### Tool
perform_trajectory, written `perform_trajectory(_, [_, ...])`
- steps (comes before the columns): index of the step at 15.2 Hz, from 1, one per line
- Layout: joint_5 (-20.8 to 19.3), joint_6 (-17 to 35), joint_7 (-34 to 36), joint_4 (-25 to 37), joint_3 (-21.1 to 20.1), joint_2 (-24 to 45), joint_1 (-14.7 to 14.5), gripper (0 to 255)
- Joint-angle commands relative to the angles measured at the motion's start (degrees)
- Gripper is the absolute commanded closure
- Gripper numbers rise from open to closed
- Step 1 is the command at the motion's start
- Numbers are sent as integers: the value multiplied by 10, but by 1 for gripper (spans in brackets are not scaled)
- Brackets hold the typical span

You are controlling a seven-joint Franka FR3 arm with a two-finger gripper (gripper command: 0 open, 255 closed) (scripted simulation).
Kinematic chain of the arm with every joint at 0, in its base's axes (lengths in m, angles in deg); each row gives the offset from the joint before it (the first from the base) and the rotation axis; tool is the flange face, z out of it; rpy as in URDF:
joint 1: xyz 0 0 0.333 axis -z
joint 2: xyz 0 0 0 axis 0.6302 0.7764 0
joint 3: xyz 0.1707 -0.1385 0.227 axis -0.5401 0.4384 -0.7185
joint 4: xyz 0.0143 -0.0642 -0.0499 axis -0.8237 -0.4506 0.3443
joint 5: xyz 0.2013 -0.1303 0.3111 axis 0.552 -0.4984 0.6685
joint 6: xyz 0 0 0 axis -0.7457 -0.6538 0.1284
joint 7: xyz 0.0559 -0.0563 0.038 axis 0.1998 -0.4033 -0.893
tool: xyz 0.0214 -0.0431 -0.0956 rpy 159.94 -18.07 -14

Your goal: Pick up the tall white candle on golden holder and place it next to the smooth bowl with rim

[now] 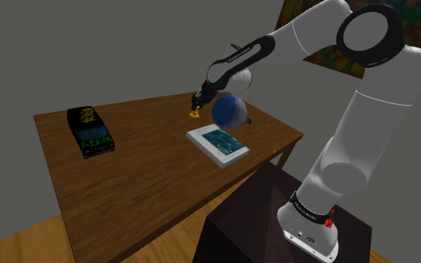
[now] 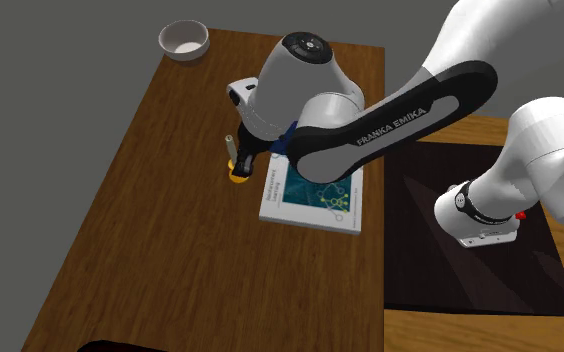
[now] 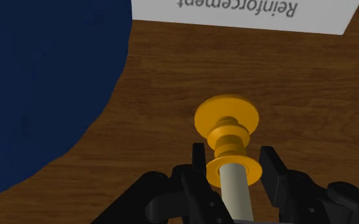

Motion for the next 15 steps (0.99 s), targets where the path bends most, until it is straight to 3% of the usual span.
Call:
perform_trajectory(1, [-11, -14, 10, 4, 3, -11, -1, 255])
perform_trajectory(15, [-64, -117, 56, 46, 8, -73, 0, 255])
